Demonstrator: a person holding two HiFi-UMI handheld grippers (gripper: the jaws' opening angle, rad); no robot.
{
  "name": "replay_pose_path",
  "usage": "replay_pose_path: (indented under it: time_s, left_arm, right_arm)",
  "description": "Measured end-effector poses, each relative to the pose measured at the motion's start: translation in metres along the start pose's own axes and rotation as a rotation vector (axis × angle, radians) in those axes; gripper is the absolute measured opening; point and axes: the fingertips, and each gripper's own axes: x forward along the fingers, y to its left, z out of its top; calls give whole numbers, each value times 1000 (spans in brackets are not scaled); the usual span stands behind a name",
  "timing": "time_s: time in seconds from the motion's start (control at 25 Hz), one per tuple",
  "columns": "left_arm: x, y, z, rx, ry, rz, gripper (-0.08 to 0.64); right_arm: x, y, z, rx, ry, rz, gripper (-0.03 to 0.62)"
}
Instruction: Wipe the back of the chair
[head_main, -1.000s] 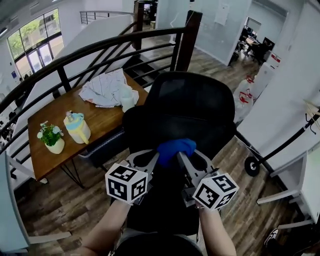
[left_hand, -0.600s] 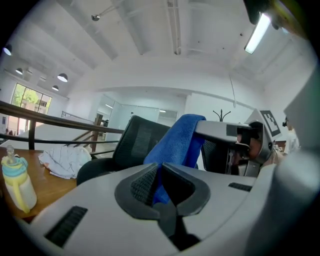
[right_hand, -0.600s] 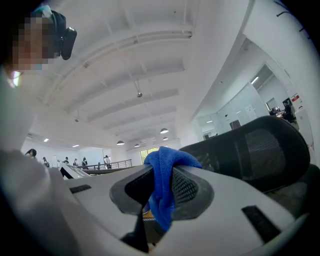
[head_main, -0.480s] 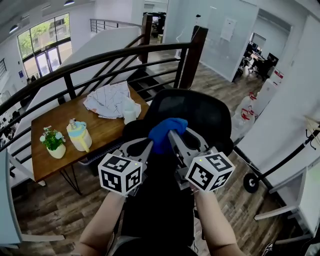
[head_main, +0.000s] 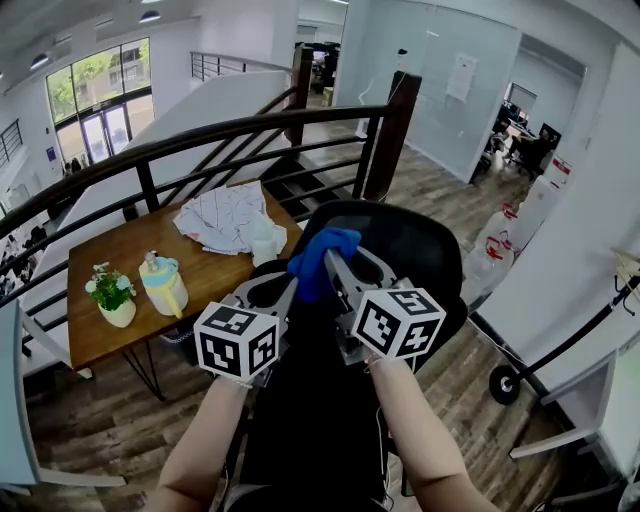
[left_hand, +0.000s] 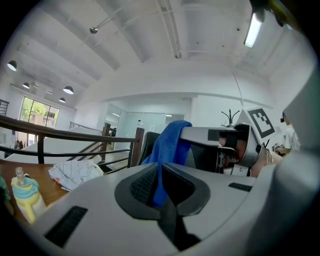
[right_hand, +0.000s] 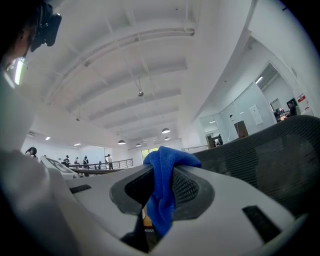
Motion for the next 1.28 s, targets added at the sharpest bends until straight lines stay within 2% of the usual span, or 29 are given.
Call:
replay_pose_path:
  time_s: [0.32,0.48,0.56,0.8,1.28]
  left_arm:
    - [5,5,-4,14,36,26,35]
    - [9,6,-10,3,54,26,35]
    - [12,6,-11,2,58,26,35]
    - [22,-3,-10,-5,54,7,35]
    - [50,-39,-14,-16,67,-73,35]
  right_arm:
    - [33,-22,-12,-5,49,-55,83]
    - [38,-28,-15,-86,103,-61,83]
    - [38,-33,-16,-96,121,-65,83]
    - [23,-59,-16,-72,151,-87,83]
    - [-24,-114,-6,-64,157,-230,83]
